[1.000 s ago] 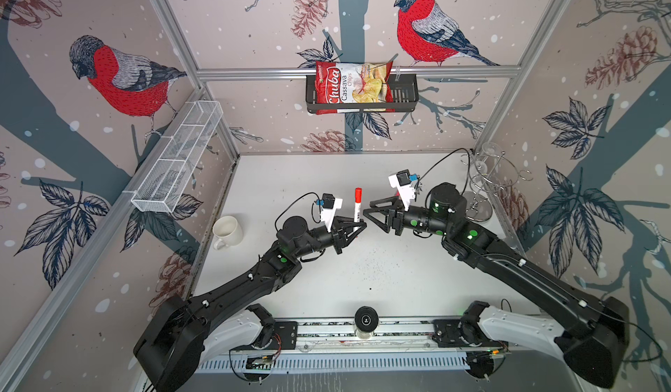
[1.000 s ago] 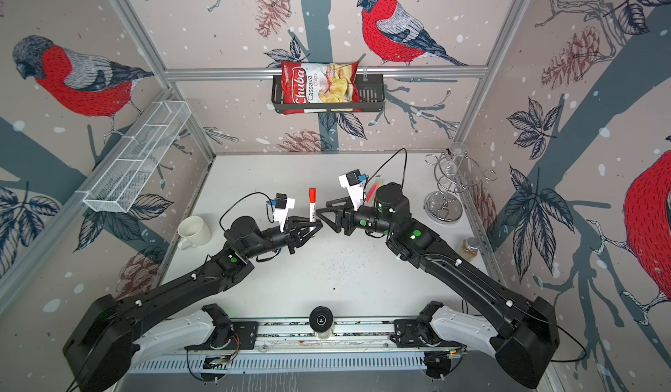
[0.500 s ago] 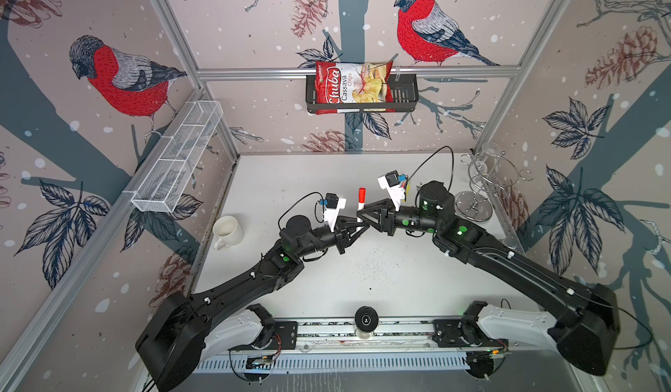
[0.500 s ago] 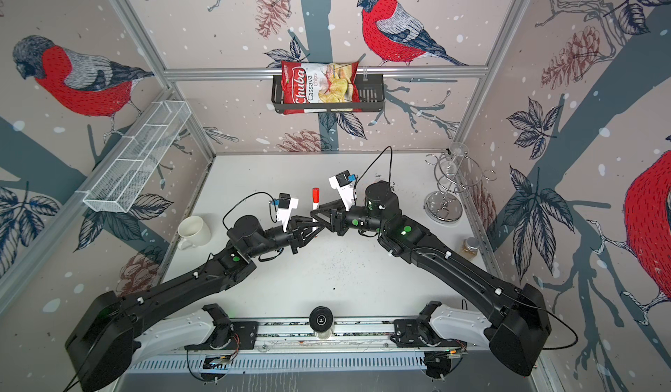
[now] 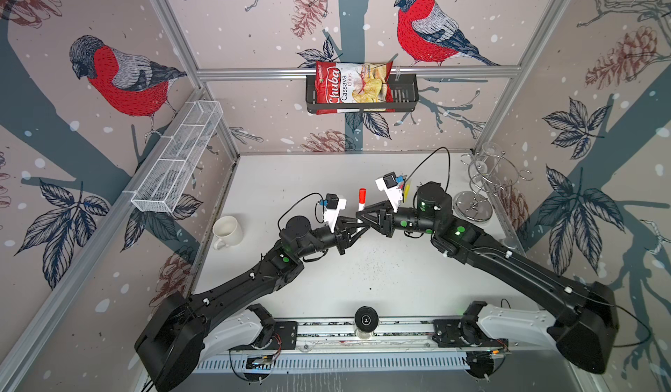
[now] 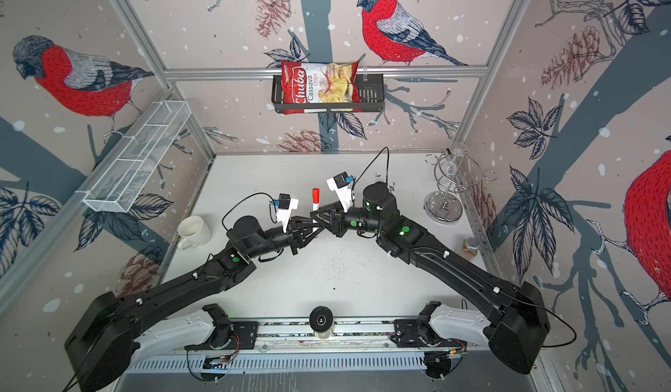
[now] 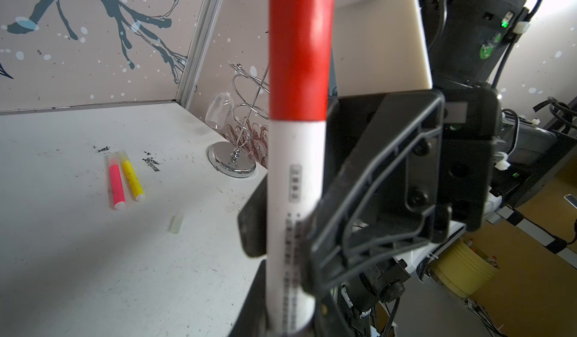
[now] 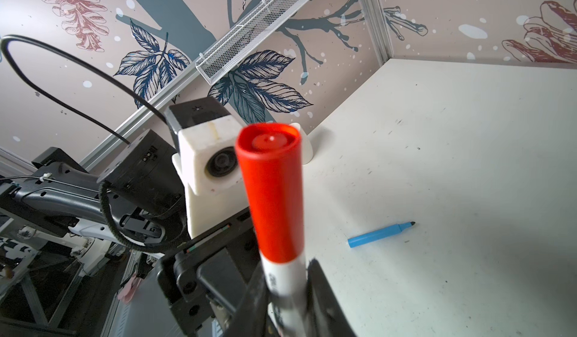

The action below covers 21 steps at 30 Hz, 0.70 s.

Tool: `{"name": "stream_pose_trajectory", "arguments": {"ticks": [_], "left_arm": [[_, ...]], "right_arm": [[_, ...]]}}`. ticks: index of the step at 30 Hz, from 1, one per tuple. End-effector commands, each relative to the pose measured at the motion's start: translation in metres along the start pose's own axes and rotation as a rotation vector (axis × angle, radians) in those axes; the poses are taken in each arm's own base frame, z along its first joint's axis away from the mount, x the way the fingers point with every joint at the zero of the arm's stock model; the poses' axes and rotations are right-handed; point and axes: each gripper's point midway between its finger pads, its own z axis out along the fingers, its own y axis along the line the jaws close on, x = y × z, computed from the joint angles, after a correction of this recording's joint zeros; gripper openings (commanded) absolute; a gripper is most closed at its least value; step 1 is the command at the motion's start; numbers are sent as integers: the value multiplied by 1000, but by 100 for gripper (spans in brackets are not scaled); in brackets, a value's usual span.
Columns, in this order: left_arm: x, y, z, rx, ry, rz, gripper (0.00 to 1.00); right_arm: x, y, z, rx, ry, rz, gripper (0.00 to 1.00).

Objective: Insert pens into pen caps
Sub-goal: Place a pen at the top-right of the table.

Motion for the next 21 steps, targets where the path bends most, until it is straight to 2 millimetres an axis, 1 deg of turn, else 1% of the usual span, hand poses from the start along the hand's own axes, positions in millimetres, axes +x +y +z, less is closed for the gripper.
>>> {"name": "stream_pose_trajectory", "arguments": {"ticks": [1,5,8,9,10,12,13,14,15,17,21], "left_arm": [[-5,-7,1,34,-18,30,0],[-4,-6,1,31,-12,25,0],[-4,-4,2,19,-10,19,0],[-4,-4,2,14,-7,19,2],[-3,-2,2,6,-5,17,10],[-1,2,2,-15,1,13,30],[-2,3,2,-25,1,13,38],[-2,6,2,-38,1,11,44],[-2,7,1,-52,-1,10,48],[-3,11,-2,-79,-9,16,54],[-5,17,-7,-134,-19,29,57]], "right_arm": [[-7,6,1,-25,-27,-9,15],[-6,5,2,-23,-24,-6,8],[-8,3,1,-8,-30,-6,7],[-9,2,1,1,-33,-8,7],[-10,0,0,16,-37,-7,7],[-12,-7,-1,57,-43,4,6],[-13,-12,-2,80,-48,12,6],[-14,-19,-3,107,-48,27,6],[-15,-26,-5,132,-53,42,6],[-18,-45,-12,189,-64,92,4],[-23,-85,-30,297,-101,192,3]]}}
